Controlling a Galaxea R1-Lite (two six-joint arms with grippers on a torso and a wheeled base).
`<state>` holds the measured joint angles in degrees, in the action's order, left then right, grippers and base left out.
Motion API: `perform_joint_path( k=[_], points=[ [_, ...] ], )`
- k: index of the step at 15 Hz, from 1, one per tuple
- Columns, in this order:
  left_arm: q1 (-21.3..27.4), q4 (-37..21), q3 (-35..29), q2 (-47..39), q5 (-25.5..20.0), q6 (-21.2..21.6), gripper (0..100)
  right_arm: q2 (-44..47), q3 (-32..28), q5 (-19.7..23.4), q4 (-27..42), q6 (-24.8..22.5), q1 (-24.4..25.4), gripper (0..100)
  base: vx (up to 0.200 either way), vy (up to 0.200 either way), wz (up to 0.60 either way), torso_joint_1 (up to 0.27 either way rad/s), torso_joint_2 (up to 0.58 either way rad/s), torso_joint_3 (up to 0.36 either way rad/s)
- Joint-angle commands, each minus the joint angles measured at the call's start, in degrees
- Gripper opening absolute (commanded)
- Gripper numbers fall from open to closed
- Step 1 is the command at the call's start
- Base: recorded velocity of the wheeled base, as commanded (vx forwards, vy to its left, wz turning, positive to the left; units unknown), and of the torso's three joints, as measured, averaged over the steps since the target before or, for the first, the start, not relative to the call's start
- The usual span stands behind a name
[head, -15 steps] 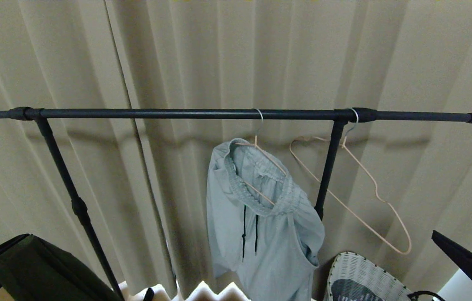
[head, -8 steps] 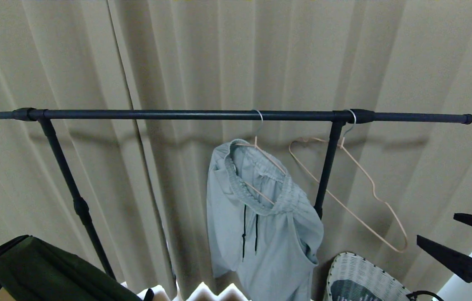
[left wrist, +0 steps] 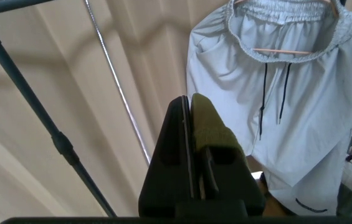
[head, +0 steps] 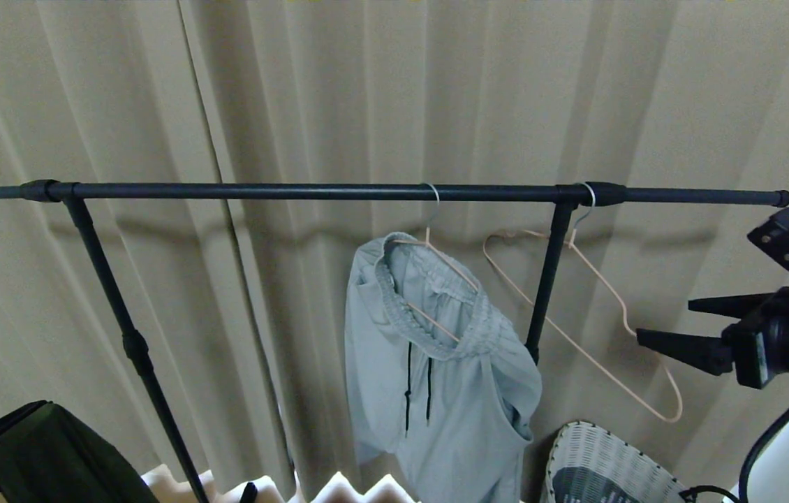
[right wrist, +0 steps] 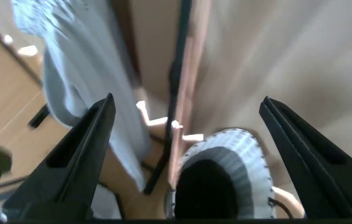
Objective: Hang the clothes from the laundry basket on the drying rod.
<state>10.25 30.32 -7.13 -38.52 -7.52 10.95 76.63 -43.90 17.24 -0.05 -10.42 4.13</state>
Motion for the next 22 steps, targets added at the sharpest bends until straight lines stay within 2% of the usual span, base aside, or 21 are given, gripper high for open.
perform_joint_path(
  k=[1,3,10,20,21,22],
  points=[
    [-0.41,0.09,0.36,2.22,0.05,0.74,0,9.24,-4.09,-5.28,-0.13,0.14,4.22,100,0.000,0.000,0.00,0.000,0.00,0.000],
    [-0.76,0.00,0.45,2.31,0.05,0.74,0,12.58,-6.02,-8.18,-0.21,1.63,4.74,100,0.000,0.000,0.00,0.000,0.00,0.000],
    [-0.76,0.09,0.45,2.31,0.05,0.74,0,20.84,-12.44,-12.14,-0.30,8.14,4.74,100,0.000,0.000,0.00,0.000,0.00,0.000],
    [-0.76,0.09,0.54,3.01,-0.04,0.74,0,22.25,-12.70,-13.63,-2.50,8.14,5.71,100,0.000,0.000,0.00,0.000,0.00,0.000],
    [-0.76,0.00,0.54,3.01,0.05,0.83,0,22.25,-12.70,-13.63,-2.50,8.14,5.71,0,0.000,0.000,0.00,0.000,0.00,0.000],
    [-0.76,0.00,0.54,3.01,0.05,0.92,0,22.42,-12.70,-13.72,-2.50,8.14,5.80,0,0.000,0.000,0.00,0.000,0.00,0.000]
  ],
)
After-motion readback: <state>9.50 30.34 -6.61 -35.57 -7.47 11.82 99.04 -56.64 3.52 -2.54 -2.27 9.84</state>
